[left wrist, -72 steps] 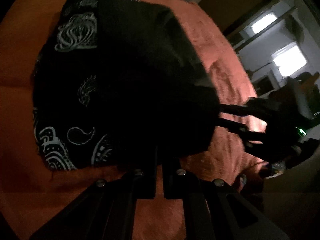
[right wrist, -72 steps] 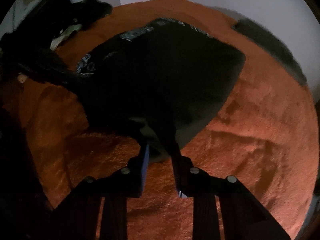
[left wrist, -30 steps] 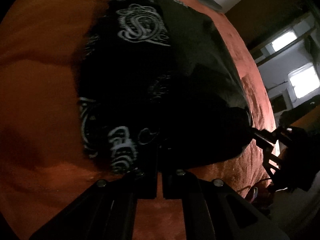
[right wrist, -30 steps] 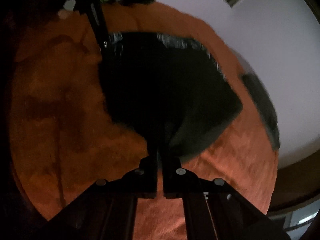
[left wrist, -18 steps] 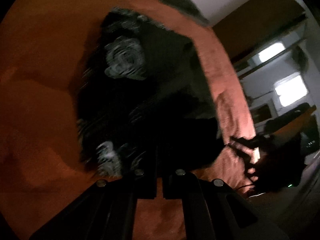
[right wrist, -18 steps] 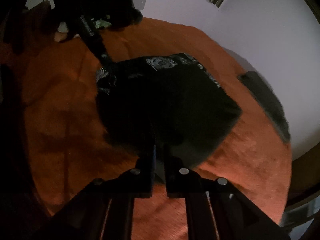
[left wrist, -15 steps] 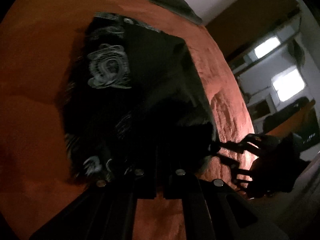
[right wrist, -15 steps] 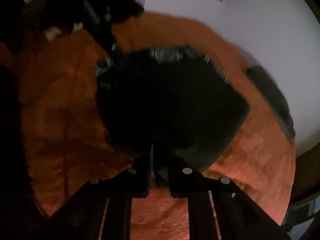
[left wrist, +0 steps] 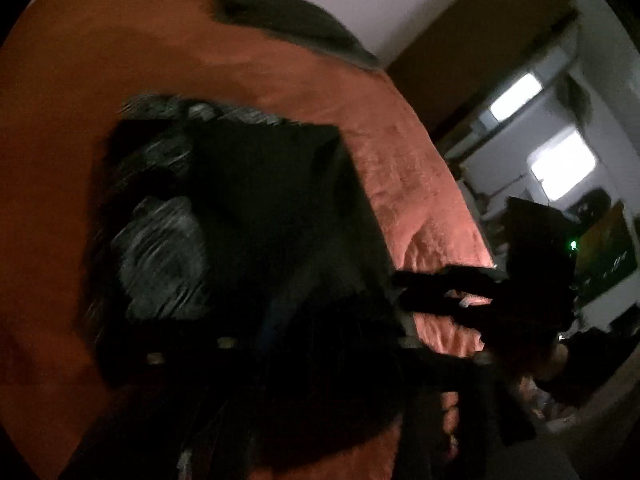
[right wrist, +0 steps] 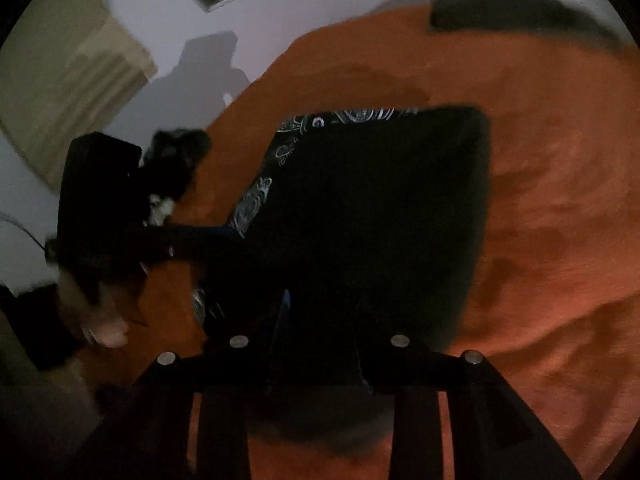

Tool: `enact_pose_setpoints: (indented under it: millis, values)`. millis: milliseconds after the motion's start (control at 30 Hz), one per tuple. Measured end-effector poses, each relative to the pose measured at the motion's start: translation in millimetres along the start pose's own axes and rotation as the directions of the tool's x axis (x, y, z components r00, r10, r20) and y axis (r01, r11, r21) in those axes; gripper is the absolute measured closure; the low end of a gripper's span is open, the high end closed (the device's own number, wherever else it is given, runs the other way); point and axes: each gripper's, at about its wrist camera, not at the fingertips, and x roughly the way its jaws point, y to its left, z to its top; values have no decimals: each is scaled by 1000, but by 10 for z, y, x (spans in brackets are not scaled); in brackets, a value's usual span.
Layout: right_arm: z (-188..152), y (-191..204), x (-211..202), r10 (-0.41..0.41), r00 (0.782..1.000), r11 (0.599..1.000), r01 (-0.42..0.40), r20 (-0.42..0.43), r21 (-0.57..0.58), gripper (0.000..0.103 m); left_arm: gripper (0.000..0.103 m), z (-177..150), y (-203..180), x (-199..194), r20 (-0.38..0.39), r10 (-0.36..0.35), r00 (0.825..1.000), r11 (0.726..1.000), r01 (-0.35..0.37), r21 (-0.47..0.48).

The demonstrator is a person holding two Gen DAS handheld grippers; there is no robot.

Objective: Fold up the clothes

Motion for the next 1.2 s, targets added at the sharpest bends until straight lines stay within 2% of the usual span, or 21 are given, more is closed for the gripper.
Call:
enact_pose_setpoints:
  millis: [67, 100, 133, 200, 300, 367, 400, 467, 533, 600, 667, 733, 800, 867, 933, 967, 1033, 1100, 1133, 1167, 1200]
  values:
    - [-128, -26, 153, -81, 995, 996, 78, -57, -52, 76, 65, -23, 183, 114, -38, 107, 994, 994, -106, 16]
    - [-205, -65, 183, -140, 986, 988, 134, -85, -75, 85, 87, -50, 332, 64, -43, 117, 992, 993, -118, -13]
    - [-262, -130, 126, -190, 978, 980, 183, -91, -77, 89, 100, -84, 481, -23, -38, 123, 992, 991, -125, -53]
    - [-365, -270, -24, -280, 955, 959, 274, -93, -71, 91, 100, -129, 750, -227, -20, 153, 988, 981, -155, -115]
    - [-415, -410, -175, -421, 903, 904, 411, -85, -114, 91, 100, -71, 937, -560, 29, 231, 973, 966, -225, -125]
    - [-321, -415, -246, -396, 916, 914, 389, -57, -113, 91, 99, 35, 895, -662, 52, 174, 983, 978, -167, -121]
    - [-244, -381, -275, -360, 932, 929, 355, -32, -109, 91, 99, 118, 812, -681, 53, 129, 990, 987, -123, -100]
    - [12, -245, -262, -241, 970, 964, 241, 17, -111, 91, 97, 302, 587, -609, 37, 58, 998, 998, -57, -30]
    - [321, -197, -148, -146, 988, 983, 150, 45, -102, 91, 92, 452, 391, -373, -6, 53, 999, 998, -53, 43]
    - [604, -227, 105, -122, 992, 987, 124, 29, -101, 91, 91, 569, 442, -50, -65, 100, 993, 993, -96, 68]
    - [836, -330, 381, -158, 987, 980, 156, -7, -122, 91, 94, 605, 633, 184, -110, 126, 986, 991, -121, 53]
    - [986, -537, 577, -245, 969, 964, 238, -43, -120, 100, 100, 669, 979, 234, -123, 72, 990, 997, -75, -20]
    - [1088, -756, 590, -244, 968, 969, 240, -66, -52, 103, 100, 726, 1185, 181, -102, 14, 995, 994, -25, -106]
    - [1156, -848, 520, -210, 974, 977, 212, -89, 17, 103, 100, 757, 1232, 35, -74, 22, 997, 988, -33, -149]
    - [1164, -753, 302, -170, 985, 985, 171, -39, 24, 99, 98, 812, 1207, -267, -3, -14, 1000, 986, 13, -164]
    - [1169, -717, 214, -125, 992, 991, 126, -11, 36, 99, 98, 852, 1187, -389, 24, -4, 1000, 990, 8, -142]
    - [1241, -695, 139, -94, 995, 994, 93, 19, 62, 93, 95, 935, 1187, -493, 31, 85, 996, 994, -83, -69]
    - [1317, -792, 318, -157, 987, 985, 159, -30, 70, 87, 94, 986, 1355, -355, -39, 210, 977, 977, -211, -36]
    - [1354, -847, 421, -192, 980, 978, 196, -59, 71, 87, 95, 988, 1482, -217, -82, 238, 968, 969, -242, -41]
    - [1376, -908, 542, -204, 975, 974, 211, -92, 76, 90, 95, 969, 1590, -120, -111, 244, 963, 967, -250, -50]
    - [1400, -970, 659, -211, 970, 972, 221, -120, 81, 101, 95, 935, 1691, -44, -129, 253, 959, 964, -262, -56]
